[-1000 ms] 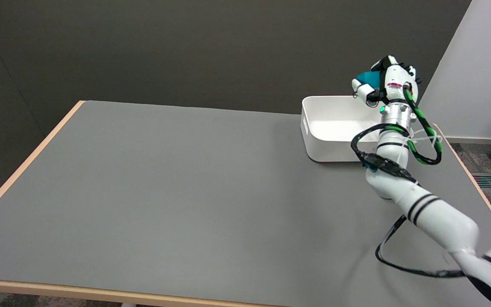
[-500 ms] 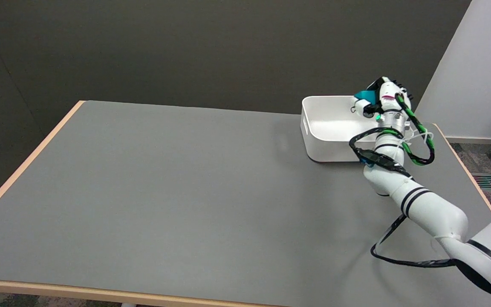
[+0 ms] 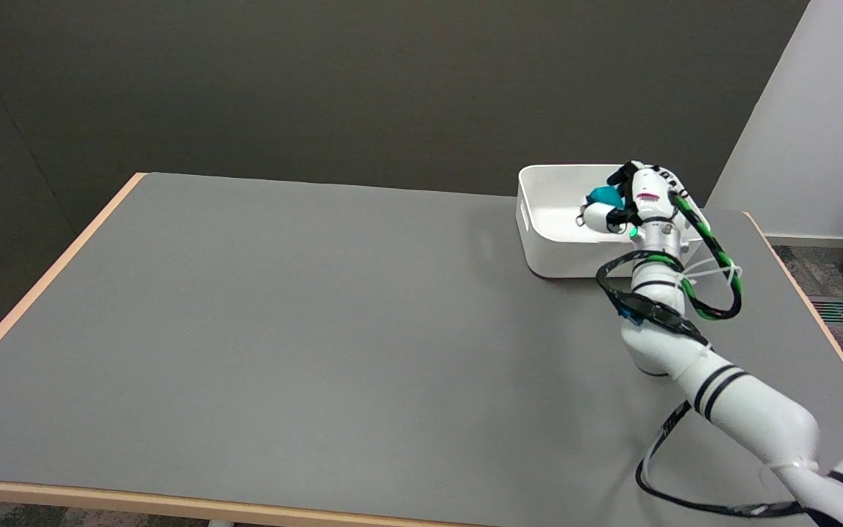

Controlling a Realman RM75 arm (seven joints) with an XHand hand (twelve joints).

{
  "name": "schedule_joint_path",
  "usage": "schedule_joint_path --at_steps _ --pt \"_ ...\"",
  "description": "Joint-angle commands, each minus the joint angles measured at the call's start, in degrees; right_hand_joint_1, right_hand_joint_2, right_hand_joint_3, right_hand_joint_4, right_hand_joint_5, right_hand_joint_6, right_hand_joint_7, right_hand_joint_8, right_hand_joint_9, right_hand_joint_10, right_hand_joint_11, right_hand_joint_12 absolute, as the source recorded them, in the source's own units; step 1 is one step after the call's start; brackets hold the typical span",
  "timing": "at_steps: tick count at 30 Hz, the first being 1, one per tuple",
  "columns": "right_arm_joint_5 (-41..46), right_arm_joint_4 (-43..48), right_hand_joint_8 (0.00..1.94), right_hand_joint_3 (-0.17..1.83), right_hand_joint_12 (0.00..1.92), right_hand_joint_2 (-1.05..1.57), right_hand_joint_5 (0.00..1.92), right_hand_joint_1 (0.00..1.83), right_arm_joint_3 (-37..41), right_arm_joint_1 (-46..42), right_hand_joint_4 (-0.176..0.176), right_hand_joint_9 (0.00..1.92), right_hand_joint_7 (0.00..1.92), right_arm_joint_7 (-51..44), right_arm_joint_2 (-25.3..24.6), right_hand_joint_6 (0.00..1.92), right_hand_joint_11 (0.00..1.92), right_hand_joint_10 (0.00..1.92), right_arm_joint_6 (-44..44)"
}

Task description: Place blue wooden cube into white box.

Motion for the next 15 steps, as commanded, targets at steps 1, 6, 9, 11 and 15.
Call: schedule_joint_path --at_steps 1,6,9,11,15 --pt "3.03 -10.9 0.48 0.85 1.35 0.66 0.2 0.64 4.97 -10.47 -0.09 0.15 0.25 -3.17 -0.16 0.47 0.12 0.86 -0.03" --pt "2.46 -10.77 0.31 0.81 1.24 0.62 0.12 0.52 5.33 -10.63 -0.067 0.0 0.07 -0.12 0.58 0.36 0.01 0.6 -0.85" --pt "1.32 -11.28 0.25 0.87 1.17 0.59 0.1 0.48 5.03 -10.25 -0.059 0.0 0.04 -0.12 1.29 0.37 0.0 0.49 -0.85" --pt "0.0 -11.69 0.21 0.9 1.13 0.58 0.08 0.46 5.23 -9.95 -0.062 0.0 0.04 -0.1 1.41 0.38 0.0 0.45 -0.85" --pt "-4.16 -13.08 0.19 0.91 1.11 0.58 0.07 0.45 6.58 -9.99 -0.064 0.0 0.04 2.79 2.5 0.37 0.0 0.43 -1.01"
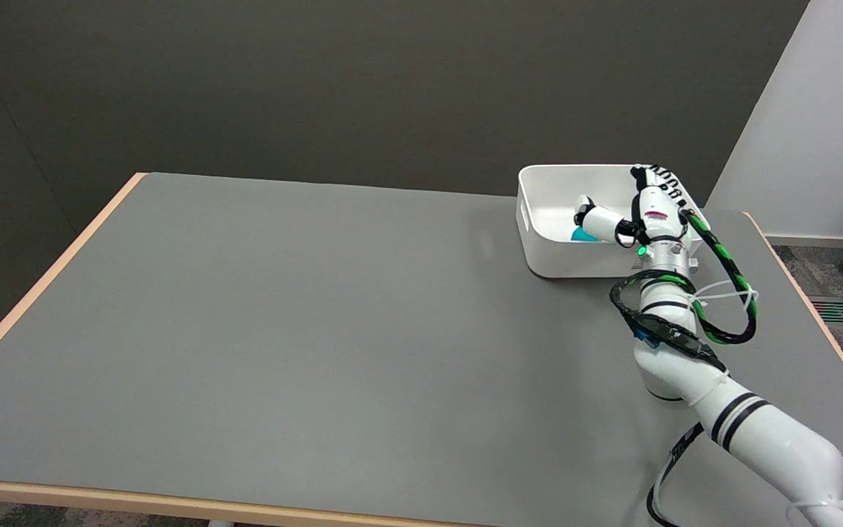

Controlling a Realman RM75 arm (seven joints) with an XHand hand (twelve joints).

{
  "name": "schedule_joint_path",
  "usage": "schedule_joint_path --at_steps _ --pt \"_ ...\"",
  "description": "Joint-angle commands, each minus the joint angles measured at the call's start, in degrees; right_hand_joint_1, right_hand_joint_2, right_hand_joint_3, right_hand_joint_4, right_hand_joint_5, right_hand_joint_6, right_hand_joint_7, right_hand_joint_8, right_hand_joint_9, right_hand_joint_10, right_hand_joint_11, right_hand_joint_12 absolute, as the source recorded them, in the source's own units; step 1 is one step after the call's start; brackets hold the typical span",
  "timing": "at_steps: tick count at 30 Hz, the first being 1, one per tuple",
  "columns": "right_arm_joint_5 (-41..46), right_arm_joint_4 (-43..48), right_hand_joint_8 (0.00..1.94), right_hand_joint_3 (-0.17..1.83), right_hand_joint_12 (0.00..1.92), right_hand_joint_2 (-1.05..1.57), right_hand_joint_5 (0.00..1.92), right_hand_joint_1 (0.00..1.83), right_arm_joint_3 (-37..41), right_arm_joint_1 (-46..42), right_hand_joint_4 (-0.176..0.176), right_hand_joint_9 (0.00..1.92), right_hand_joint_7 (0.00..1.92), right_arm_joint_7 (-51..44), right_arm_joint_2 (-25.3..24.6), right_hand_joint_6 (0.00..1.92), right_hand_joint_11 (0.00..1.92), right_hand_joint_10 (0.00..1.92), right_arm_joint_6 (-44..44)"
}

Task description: Place blue wooden cube into white box.

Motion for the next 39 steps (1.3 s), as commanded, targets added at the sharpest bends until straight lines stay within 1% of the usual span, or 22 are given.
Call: schedule_joint_path --at_steps 1,4,5,8,9,11,13,15,16,18,20,22,27,28,30,31,32,33,34,36,37,39 --pt "-7.35 -5.95 0.19 0.91 1.11 0.57 0.07 0.44 3.65 -3.2 -0.064 0.0 0.05 6.74 2.92 0.36 0.0 0.42 -1.26" --pt "-10.97 -7.64 0.17 0.9 1.1 0.58 0.06 0.41 5.35 -4.49 -0.059 0.0 0.04 17.75 5.71 0.34 0.0 0.41 -2.79" --pt "-12.09 -8.22 0.16 0.9 1.09 0.58 0.06 0.39 5.79 -4.91 -0.056 0.0 0.04 19.71 6.61 0.32 0.0 0.4 -3.29" --pt "-16.9 -11.15 0.14 0.9 1.07 0.58 0.04 0.35 7.74 -6.94 -0.048 0.0 0.02 30.25 10.33 0.28 0.0 0.37 -5.48" --pt "-19.14 -12.56 0.13 0.9 1.05 0.59 0.03 0.32 8.34 -7.86 -0.042 0.0 0.01 32.76 11.64 0.24 0.0 0.34 -5.93" --pt "-21.06 -15.62 0.12 0.91 1.03 0.59 0.03 0.29 8.86 -9.77 -0.046 0.0 0.0 34.7 12.87 0.2 0.0 0.3 -5.48" --pt "-21.28 -20.11 0.1 0.92 1.02 0.61 0.03 0.27 10.18 -12.25 -0.052 0.0 0.0 35.42 12.88 0.17 0.0 0.27 -5.04" --pt "-23.36 -25.3 0.1 0.93 1.02 0.61 0.03 0.26 12.57 -15.99 -0.053 0.0 0.0 36.82 11.72 0.16 0.0 0.26 -4.24" --pt "-24.61 -27.02 0.11 0.93 1.02 0.61 0.03 0.26 13.32 -17.56 -0.05 0.0 0.0 37.55 11.14 0.17 0.0 0.28 -3.61" --pt "-27.24 -31.33 0.15 0.92 1.04 0.6 0.02 0.23 14.33 -21.47 -0.031 0.0 0.01 39.53 9.15 0.21 0.0 0.39 -1.66" --pt "-27.82 -34.35 0.16 0.91 1.04 0.59 0.03 0.24 13.62 -23.9 -0.02 0.0 0.02 40.52 6.9 0.22 0.0 0.44 0.72" --pt "-28.19 -36.81 0.2 0.95 1.06 0.61 0.07 0.23 12.09 -25.65 -0.012 0.03 0.07 40.58 4.44 0.19 0.0 0.6 3.37" --pt "-29.67 -42.4 0.26 0.96 1.07 0.62 0.07 0.23 7.69 -29.77 -0.008 0.05 0.08 39.87 -1.58 0.24 0.0 0.64 9.68" --pt "-30.81 -43.16 0.27 0.96 1.07 0.62 0.07 0.23 6.86 -31.45 -0.007 0.06 0.09 39.15 -3.0 0.25 0.0 0.64 12.12" --pt "-32.02 -43.83 0.28 0.96 1.06 0.62 0.07 0.25 6.19 -34.64 -0.006 0.06 0.1 33.94 -5.01 0.28 0.0 0.65 16.54" --pt "-32.14 -44.01 0.28 0.96 1.06 0.63 0.07 0.26 6.04 -36.5 -0.005 0.07 0.1 29.57 -6.07 0.29 0.0 0.65 19.63" --pt "-31.65 -44.07 0.29 0.96 1.06 0.63 0.07 0.27 6.13 -38.37 -0.006 0.07 0.1 25.43 -7.08 0.31 0.0 0.65 22.81" --pt "-30.96 -44.0 0.29 0.96 1.05 0.63 0.07 0.29 6.54 -39.48 -0.006 0.07 0.1 23.29 -7.64 0.32 0.0 0.65 24.84" --pt "-29.19 -43.54 0.28 0.89 1.02 0.67 0.08 0.3 7.0 -41.1 -0.008 0.07 0.12 20.83 -8.27 0.31 0.0 0.65 28.4" --pt "-26.2 -42.19 0.27 0.83 0.99 0.71 0.1 0.32 7.29 -42.5 -0.013 0.07 0.14 20.11 -8.9 0.31 0.0 0.64 32.78" --pt "-24.18 -40.67 0.27 0.83 0.99 0.72 0.1 0.33 7.15 -43.13 -0.016 0.07 0.14 20.36 -8.88 0.31 0.0 0.65 35.3" --pt "-22.1 -38.34 0.32 0.95 1.03 0.65 0.09 0.35 6.21 -43.53 -0.018 0.07 0.12 20.84 -8.44 0.36 0.0 0.66 37.66"
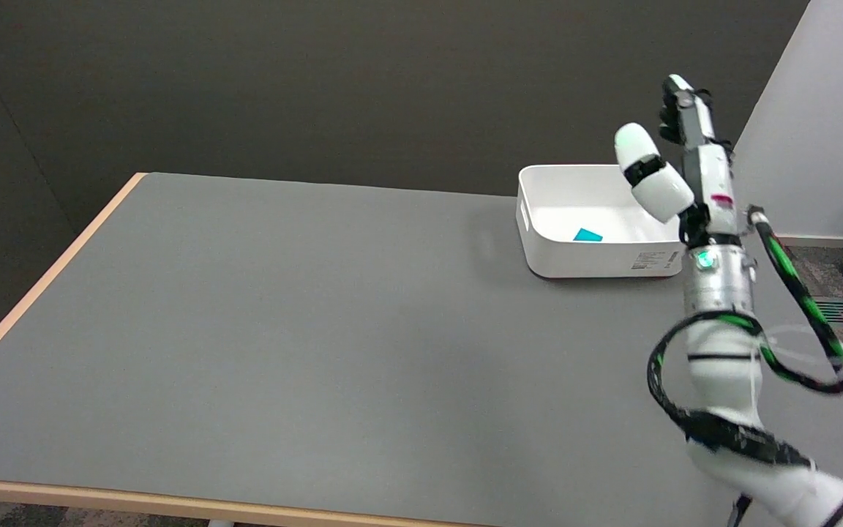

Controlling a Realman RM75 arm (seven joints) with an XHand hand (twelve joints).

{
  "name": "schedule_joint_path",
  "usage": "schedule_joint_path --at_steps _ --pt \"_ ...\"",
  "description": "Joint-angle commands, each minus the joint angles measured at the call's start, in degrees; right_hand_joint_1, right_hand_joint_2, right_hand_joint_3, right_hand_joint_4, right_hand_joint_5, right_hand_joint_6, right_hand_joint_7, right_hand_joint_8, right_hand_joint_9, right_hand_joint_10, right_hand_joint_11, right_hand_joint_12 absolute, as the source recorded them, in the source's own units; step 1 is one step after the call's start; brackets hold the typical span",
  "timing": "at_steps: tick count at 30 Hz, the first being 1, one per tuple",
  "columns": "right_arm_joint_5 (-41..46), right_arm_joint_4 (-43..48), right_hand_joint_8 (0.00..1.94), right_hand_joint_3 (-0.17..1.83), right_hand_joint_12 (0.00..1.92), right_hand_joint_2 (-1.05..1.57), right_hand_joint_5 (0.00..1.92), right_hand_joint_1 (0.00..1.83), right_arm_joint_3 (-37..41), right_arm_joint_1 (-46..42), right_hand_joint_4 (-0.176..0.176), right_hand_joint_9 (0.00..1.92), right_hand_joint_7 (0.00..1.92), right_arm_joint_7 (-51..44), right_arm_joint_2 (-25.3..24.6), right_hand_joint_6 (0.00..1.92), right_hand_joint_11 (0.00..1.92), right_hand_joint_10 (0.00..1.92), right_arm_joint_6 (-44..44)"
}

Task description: Place blue wooden cube into white box.

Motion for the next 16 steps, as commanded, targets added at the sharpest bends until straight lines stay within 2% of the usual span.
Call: schedule_joint_path --at_steps 1,4,6,8,16 --pt "3.52 -4.08 0.33 0.97 1.04 0.64 0.09 0.35 -2.92 -19.27 -0.018 0.07 0.12 -10.83 -9.48 0.36 0.0 0.66 30.89" --pt "4.07 -0.02 0.33 0.96 1.03 0.65 0.09 0.36 -5.29 -17.71 -0.022 0.07 0.11 -9.48 -8.77 0.36 0.0 0.66 33.51" --pt "5.5 1.85 0.3 0.9 1.01 0.69 0.1 0.35 -6.4 -16.73 -0.025 0.06 0.12 -9.2 -8.33 0.34 0.0 0.65 34.43" --pt "7.05 2.41 0.27 0.84 0.99 0.72 0.11 0.34 -7.14 -16.33 -0.027 0.06 0.13 -9.2 -7.96 0.32 0.0 0.65 34.74" --pt "9.85 2.93 0.28 0.84 0.99 0.72 0.11 0.36 -9.05 -14.35 -0.031 0.05 0.13 -9.21 -7.83 0.32 0.0 0.65 35.78"
